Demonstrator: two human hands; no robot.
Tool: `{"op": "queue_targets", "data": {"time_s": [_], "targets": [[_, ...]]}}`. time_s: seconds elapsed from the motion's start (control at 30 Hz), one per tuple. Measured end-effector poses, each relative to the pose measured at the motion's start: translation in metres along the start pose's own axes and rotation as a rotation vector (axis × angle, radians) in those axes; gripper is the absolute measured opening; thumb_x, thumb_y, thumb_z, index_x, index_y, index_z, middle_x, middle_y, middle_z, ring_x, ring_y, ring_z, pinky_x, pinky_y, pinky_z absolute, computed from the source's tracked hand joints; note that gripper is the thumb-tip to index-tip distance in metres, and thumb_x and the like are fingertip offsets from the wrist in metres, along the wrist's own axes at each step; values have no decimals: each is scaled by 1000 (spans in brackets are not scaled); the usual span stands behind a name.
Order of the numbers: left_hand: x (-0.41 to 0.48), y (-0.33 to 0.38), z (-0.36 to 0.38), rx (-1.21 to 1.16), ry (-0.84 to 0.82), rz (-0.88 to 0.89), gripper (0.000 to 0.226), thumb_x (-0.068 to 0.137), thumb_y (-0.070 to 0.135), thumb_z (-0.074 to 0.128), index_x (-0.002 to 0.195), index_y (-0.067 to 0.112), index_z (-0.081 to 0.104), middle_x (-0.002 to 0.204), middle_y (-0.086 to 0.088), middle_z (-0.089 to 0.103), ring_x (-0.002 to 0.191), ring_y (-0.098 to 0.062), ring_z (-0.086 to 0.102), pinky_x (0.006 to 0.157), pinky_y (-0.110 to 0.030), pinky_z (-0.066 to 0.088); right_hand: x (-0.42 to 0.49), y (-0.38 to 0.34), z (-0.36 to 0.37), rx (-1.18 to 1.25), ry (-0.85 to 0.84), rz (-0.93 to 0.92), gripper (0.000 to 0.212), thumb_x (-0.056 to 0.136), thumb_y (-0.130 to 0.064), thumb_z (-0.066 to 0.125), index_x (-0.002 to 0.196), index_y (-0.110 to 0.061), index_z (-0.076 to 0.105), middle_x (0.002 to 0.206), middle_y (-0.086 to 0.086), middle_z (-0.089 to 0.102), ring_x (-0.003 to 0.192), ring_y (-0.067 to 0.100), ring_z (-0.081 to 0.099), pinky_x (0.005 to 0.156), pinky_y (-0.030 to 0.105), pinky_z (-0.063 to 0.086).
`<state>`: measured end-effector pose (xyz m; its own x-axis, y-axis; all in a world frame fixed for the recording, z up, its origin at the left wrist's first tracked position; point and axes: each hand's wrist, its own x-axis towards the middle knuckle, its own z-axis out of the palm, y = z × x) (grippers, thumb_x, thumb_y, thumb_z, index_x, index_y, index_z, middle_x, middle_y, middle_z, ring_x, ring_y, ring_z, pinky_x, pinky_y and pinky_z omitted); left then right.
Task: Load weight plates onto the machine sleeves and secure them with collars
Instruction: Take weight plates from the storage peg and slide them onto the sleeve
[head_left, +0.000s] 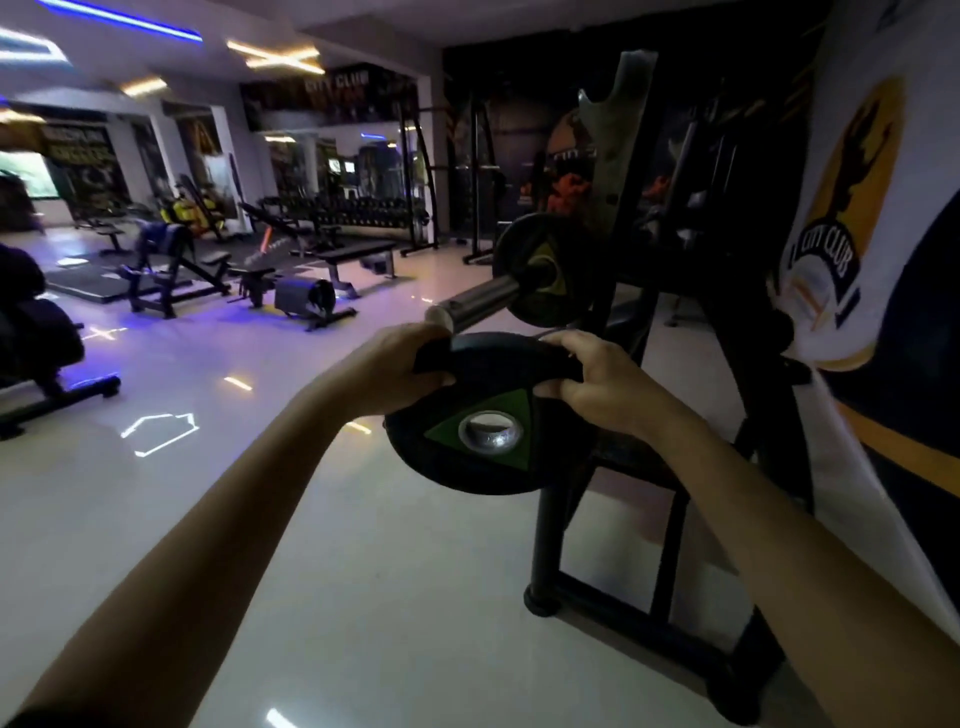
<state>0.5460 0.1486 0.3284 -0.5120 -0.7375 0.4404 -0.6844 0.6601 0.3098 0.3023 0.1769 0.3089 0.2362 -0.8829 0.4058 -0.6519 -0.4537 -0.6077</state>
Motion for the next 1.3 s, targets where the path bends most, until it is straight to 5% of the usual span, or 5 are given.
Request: {"op": "queue_targets", "data": {"time_s": [0.33,0.6,0.77,0.97,1.3], "targets": [[78,-82,-76,37,-11,23,36,82,8,64,117,7,54,101,-7,52,96,-22,51,77,-26,37,114,-52,24,-6,121,86,33,80,-17,68,110,-24,55,92,-14,52,82,-2,49,63,12,33],[125,-115,-63,-60,-92,53,38,83,11,63,119,9,53,116,-14,54,106,-28,51,93,-43,46,152,-30,16,-39,155,174,30,80,-20,69,103,-34,56,85,-18,57,78,-2,54,61,13,38],[157,-135,-51,-144,-141,70,34,86,7,58,119,10,53,113,-12,57,106,-27,54,92,-45,47,175,-11,11,-35,137,201,31,82,-27,67,111,-30,56,101,-2,62,96,15,59,83,32,49],[216,-152,-11,-194,-69,117,37,86,7,58,122,8,50,116,-15,57,108,-28,53,88,-37,46,215,29,-4,-61,191,200,30,84,-16,64,112,-23,55,106,0,61,97,16,59,83,33,51],[367,-177,84,-233,21,150,42,88,8,53,129,7,43,130,-18,47,121,-33,42,102,-41,37,296,150,-21,-499,437,211,51,95,-20,46,141,-11,28,146,14,32,136,29,23,112,44,18]]}}
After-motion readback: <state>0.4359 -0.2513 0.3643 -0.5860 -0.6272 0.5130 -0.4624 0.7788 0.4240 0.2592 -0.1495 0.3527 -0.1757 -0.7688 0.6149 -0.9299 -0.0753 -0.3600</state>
